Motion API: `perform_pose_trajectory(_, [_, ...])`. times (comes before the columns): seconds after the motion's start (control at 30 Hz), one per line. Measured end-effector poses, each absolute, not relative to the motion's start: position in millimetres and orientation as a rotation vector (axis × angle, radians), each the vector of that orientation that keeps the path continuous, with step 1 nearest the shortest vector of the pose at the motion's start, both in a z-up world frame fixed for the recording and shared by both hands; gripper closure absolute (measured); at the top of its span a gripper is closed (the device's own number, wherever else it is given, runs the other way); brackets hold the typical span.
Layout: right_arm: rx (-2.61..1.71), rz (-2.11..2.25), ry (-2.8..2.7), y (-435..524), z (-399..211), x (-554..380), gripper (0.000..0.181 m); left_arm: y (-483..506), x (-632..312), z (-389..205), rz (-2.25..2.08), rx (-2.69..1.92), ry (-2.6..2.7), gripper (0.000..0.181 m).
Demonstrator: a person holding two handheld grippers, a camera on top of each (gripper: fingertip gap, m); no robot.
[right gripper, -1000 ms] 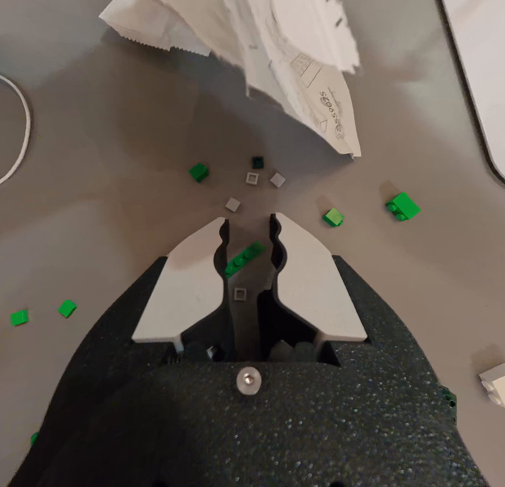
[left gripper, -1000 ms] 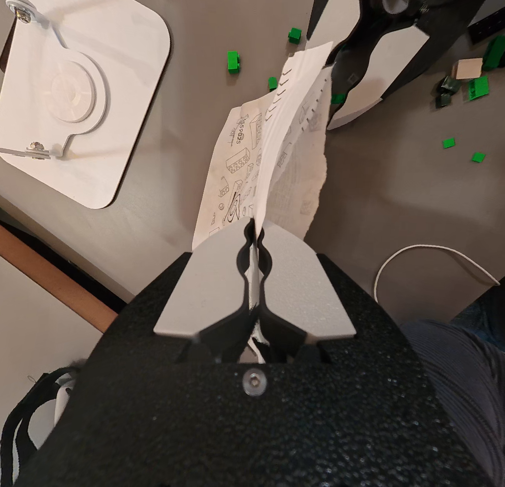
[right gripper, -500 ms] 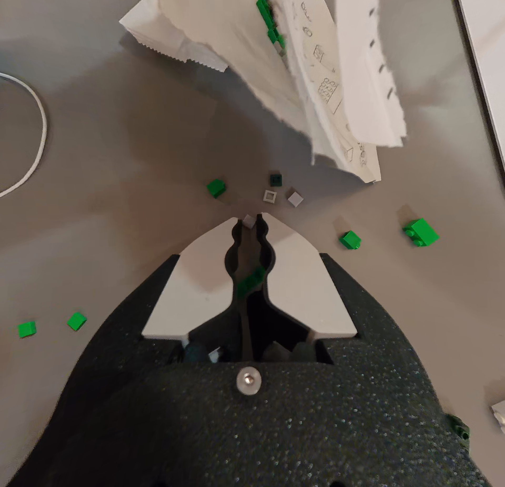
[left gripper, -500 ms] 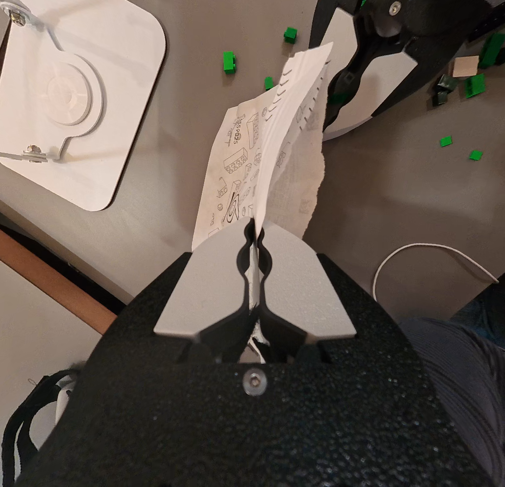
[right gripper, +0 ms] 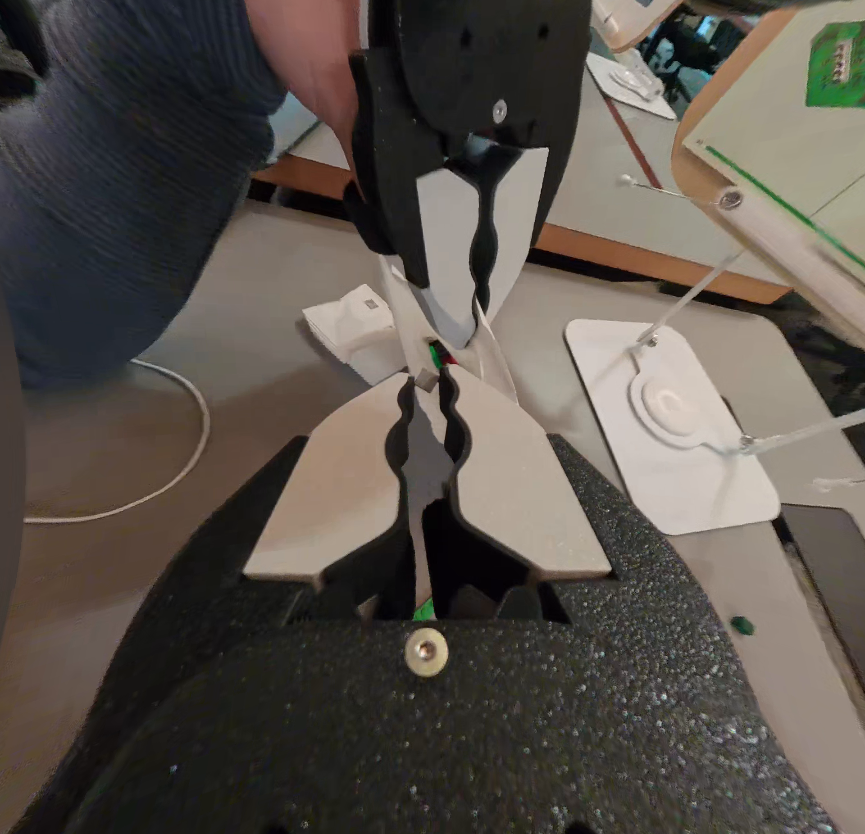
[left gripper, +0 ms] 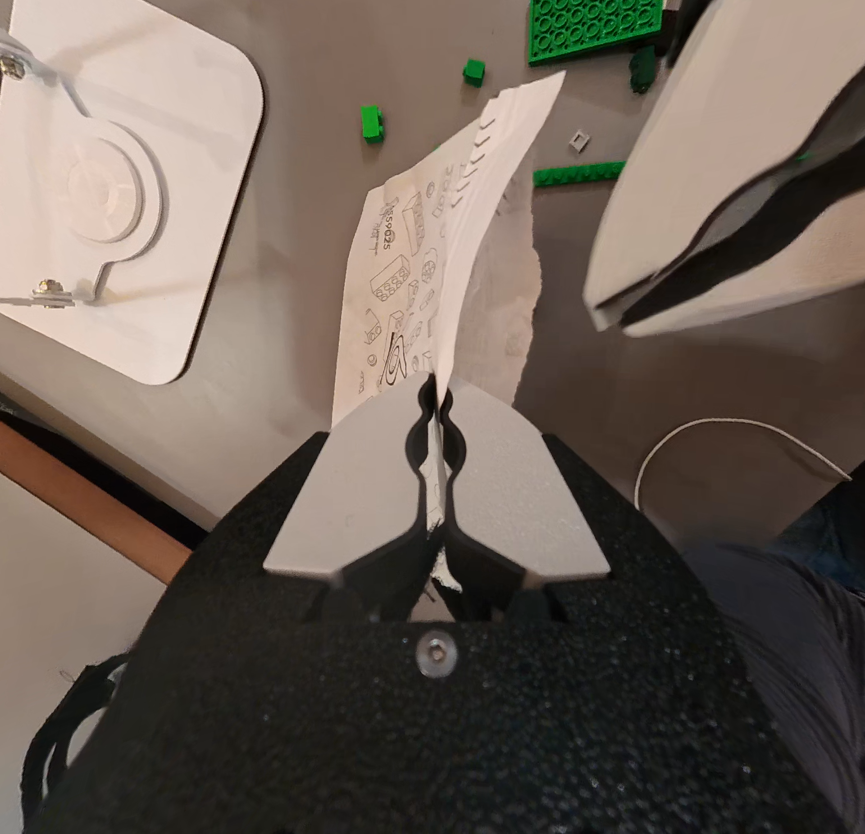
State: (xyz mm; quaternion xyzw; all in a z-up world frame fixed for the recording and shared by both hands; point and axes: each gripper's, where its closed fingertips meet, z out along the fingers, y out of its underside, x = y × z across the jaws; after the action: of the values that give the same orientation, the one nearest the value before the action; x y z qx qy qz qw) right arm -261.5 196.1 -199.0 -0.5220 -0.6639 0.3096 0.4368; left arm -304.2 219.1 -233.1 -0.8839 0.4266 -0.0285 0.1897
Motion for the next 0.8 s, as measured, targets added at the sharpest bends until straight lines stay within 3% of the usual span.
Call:
perform_pose_trajectory(0.13, [-1.305, 0.568, -1.660, 209, -220, -269, 0.171, 219, -301, -233, -0.081, -2.476, 1.219, 0.181])
perform_pose_trajectory(0.3, [-1.319, 0.518, -1.669, 213, -230, -273, 0.151, 218, -301, -232, -0.086, -2.468, 1.217, 0.181])
perform_pose_trajectory(0.7, [-1.344, 0.461, -1.632, 242, -210, -235, 0.163, 225, -316, -231, -0.026, -2.507, 1.117, 0.181])
perform_pose_trajectory(0.8, [-1.546, 0.570, -1.723, 250, -243, -215, 0.164, 225, -322, -230, -0.031, -2.509, 1.084, 0.181])
